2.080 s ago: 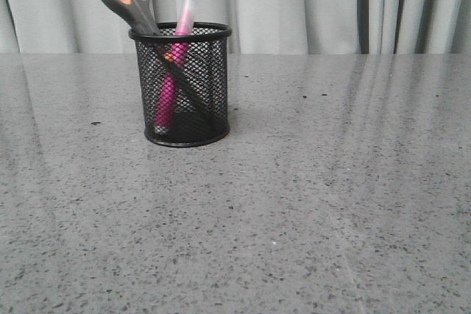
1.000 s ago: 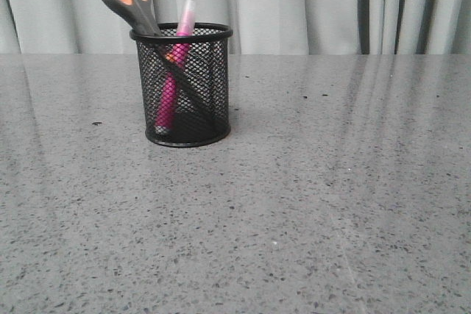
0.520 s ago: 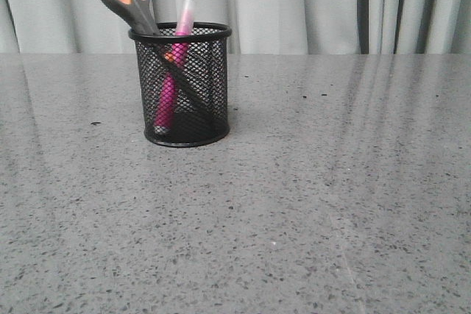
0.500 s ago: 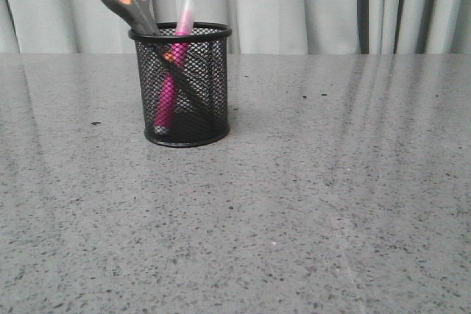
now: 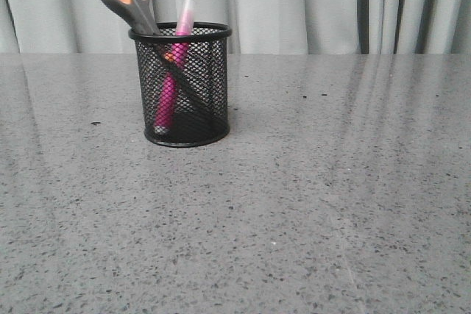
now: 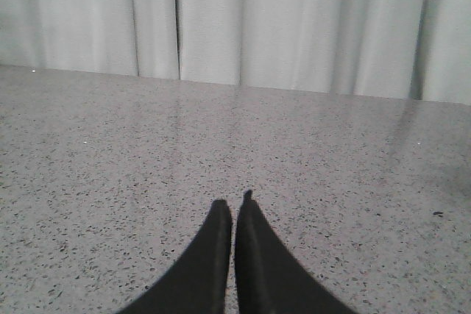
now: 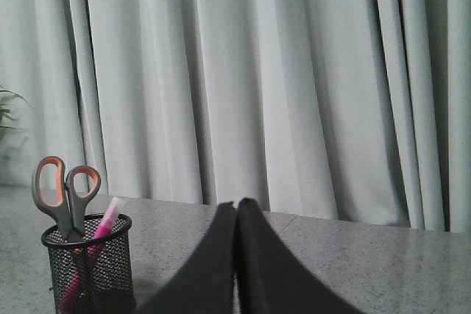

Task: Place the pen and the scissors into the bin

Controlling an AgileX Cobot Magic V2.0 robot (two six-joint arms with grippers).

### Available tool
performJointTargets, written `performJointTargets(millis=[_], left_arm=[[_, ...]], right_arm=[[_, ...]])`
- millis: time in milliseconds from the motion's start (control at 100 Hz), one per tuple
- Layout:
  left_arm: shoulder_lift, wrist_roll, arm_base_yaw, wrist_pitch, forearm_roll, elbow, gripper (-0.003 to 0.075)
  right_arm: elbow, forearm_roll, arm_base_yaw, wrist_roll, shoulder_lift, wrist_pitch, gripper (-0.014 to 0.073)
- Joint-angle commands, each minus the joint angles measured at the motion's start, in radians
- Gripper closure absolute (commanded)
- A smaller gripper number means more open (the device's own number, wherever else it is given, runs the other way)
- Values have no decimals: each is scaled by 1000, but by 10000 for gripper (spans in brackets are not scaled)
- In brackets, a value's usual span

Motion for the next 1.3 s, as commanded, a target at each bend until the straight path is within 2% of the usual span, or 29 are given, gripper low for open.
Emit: performJointTargets(millis=[0, 170, 220, 280, 440, 610, 680, 760, 880, 1120, 1290], left_arm=[[-32, -10, 2, -73, -7, 24, 740], [-32, -10, 2, -73, -7, 24, 740], [-32, -10, 2, -73, -7, 24, 740], [-32, -10, 2, -73, -7, 24, 740], [-32, -10, 2, -73, -7, 24, 740], [-32, -10, 2, -73, -7, 24, 740], [-32, -10, 2, -73, -7, 24, 740], [-32, -10, 2, -73, -7, 24, 740], [-32, -10, 2, -73, -7, 24, 740], [-31, -10, 2, -73, -7, 24, 740], [-31, -10, 2, -73, -7, 24, 740]], right_arm=[[-26, -28, -3, -11, -3, -62, 659], [-22, -29, -3, -4, -1, -98, 659], [-20, -79, -15, 44, 4, -107, 659], [-9, -204, -53, 143, 21, -124, 659], [34, -439, -257, 404, 65, -81, 659], [47, -715, -551, 674, 66, 163, 659], [49, -849, -644, 805, 59, 282, 659], [60, -985, -700, 928, 44, 366, 659], [92, -1083, -711, 961, -10, 382, 659], [101, -1091, -713, 967, -24, 463, 659], [101, -1091, -713, 967, -24, 463, 659]])
